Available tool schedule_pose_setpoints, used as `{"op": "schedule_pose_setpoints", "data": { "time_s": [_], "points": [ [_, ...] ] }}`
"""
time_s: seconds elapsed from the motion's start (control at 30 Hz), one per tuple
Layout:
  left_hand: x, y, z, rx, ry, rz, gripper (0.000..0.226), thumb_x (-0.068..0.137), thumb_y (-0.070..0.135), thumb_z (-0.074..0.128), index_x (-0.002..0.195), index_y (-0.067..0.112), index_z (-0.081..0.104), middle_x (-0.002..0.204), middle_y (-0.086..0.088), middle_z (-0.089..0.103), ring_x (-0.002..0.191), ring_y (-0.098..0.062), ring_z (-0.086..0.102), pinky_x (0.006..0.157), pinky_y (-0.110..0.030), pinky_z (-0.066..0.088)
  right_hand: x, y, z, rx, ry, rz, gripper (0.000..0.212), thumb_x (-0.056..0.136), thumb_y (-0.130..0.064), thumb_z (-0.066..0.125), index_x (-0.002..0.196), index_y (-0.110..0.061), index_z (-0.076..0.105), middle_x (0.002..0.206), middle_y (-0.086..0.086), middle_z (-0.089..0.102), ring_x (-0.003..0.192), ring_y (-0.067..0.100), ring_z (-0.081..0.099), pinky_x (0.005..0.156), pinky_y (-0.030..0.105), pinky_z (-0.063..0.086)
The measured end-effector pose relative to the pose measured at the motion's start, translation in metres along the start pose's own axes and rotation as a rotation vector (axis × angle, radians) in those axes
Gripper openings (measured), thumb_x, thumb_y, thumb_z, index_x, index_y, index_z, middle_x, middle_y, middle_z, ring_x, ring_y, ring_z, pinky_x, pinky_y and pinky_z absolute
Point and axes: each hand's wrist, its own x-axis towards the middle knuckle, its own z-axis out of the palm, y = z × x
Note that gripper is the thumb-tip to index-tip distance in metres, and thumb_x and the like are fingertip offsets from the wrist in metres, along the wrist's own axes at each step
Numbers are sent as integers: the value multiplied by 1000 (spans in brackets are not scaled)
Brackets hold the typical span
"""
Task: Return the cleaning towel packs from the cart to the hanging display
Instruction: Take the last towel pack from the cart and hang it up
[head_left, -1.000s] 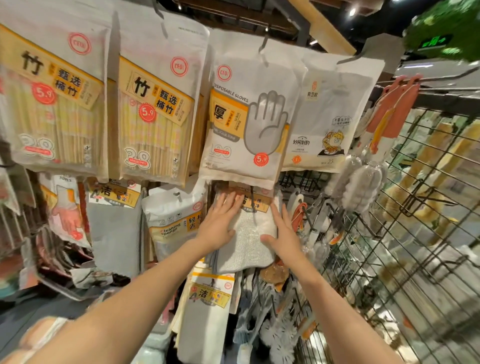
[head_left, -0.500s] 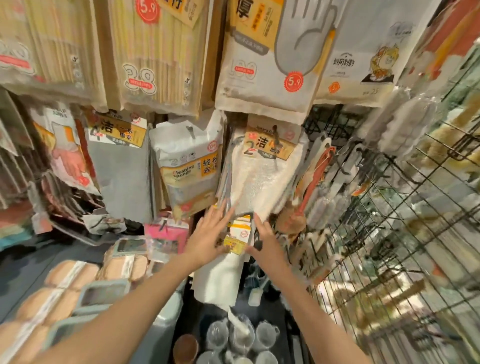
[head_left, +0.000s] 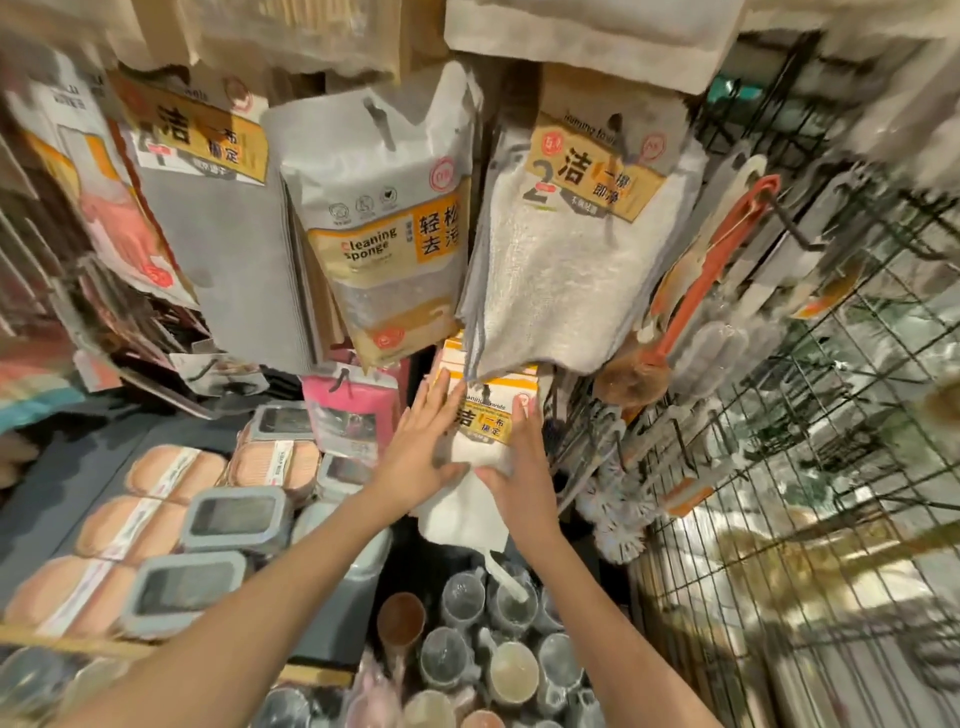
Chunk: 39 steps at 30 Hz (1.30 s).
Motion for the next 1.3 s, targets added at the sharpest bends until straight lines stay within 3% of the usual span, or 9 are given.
{"op": "schedule_pose_setpoints", "data": {
  "time_s": [0.33,0.5,0.63,0.73,0.83,1.0,1.2,1.3],
  "points": [
    [19,-6,9,-75,68,6,103,81,12,72,146,29,-6,150,17,-25,143,-14,-23,115,-32,2,20,20,5,4,13,-41,100,83,-2,65,141,-39,-7,153,-19,-13,132,-21,-14,88,-12,12],
    [33,-10,11,-75,74,2,96,80,16,75,152,21,12,149,17,-24,140,-10,-25,114,-25,0,34,31,4,5,-20,-50,104,80,-3,68,142,-39,-7,151,-22,-18,130,-24,-14,85,-12,16],
    [45,-13,10,-84,94,28,90,78,18,77,150,18,22,156,7,-15,142,-14,-23,111,-17,-7,47,38,4,4,-48,-28,105,79,-5,71,144,-35,-6,147,-28,-22,128,-26,-15,84,-13,18],
    [53,-17,10,-72,91,44,94,78,18,77,151,19,17,158,6,-14,143,-15,-23,104,-4,-13,55,44,5,-8,-65,-8,104,79,-6,71,143,-33,-6,148,-23,-19,123,-31,-15,82,-14,17],
    [59,-20,11,-105,93,24,101,78,19,77,148,32,4,149,21,-21,136,-2,-29,101,0,-11,64,48,7,-32,-83,34,100,79,-13,73,148,-26,0,147,-24,-18,113,-39,-14,80,-14,19],
    [70,-23,12,-127,125,29,104,76,18,79,141,40,1,150,20,-18,138,-6,-25,107,-9,-7,73,50,5,-13,-100,88,95,79,-20,73,150,-28,10,142,-30,-14,115,-32,-6,89,8,26],
    [82,-31,13,-128,129,34,103,76,22,79,146,35,5,157,11,-11,146,-14,-12,117,-27,2,84,53,5,60,-119,117,92,80,-15,72,150,-20,13,158,-4,2,132,-10,-3,97,0,4],
    [84,-32,13,-125,126,21,90,75,25,79,148,29,26,160,-1,13,146,-19,12,118,-35,18,93,56,6,50,-122,125,91,78,-14,73,149,-13,17,158,5,8,144,8,2,105,8,4]
  ]
}}
